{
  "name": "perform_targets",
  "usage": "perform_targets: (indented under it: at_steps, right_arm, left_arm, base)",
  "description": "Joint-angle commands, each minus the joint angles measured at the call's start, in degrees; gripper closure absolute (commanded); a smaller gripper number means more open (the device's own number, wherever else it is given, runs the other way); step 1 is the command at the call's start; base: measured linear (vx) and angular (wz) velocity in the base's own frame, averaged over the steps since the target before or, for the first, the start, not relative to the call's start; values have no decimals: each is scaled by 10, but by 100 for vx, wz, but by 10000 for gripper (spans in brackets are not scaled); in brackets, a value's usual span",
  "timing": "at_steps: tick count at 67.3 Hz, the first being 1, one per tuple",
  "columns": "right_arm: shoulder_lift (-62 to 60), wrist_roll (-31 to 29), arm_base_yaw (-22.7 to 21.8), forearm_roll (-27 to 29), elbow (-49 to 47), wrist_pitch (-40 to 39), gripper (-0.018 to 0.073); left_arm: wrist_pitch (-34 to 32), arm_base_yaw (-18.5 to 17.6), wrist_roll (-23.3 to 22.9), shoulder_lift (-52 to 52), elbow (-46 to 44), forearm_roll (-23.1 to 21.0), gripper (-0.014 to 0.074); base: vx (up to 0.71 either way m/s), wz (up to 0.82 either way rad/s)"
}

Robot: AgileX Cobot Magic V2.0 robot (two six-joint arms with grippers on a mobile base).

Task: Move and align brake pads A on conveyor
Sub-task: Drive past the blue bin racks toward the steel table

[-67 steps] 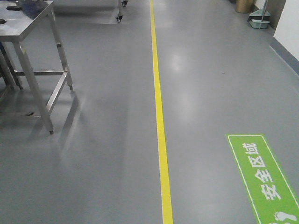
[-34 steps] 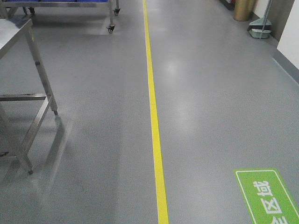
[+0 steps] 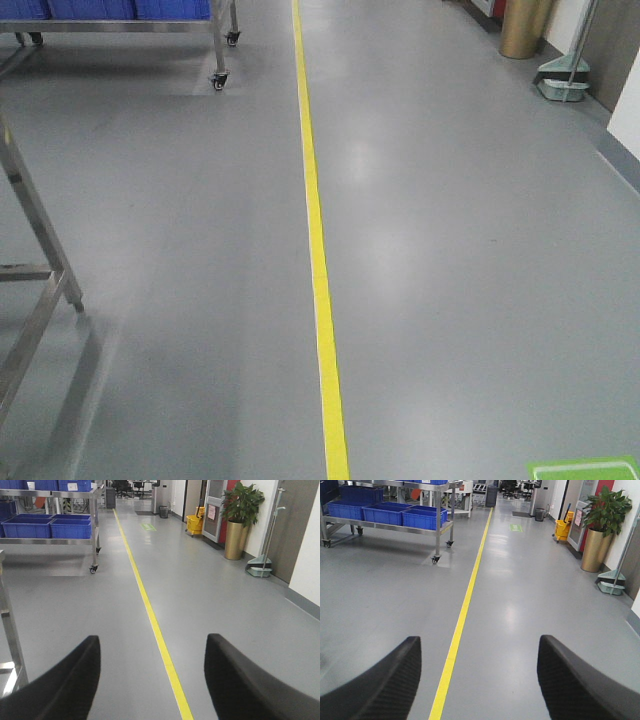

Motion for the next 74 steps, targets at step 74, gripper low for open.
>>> perform_targets:
  at_steps: [74]
  right_arm:
    - [7,-4,-3,-2,-14,-46,75]
  left_arm:
    - [-45,-4,0,9,-13,1,153]
  base:
    - [57,7]
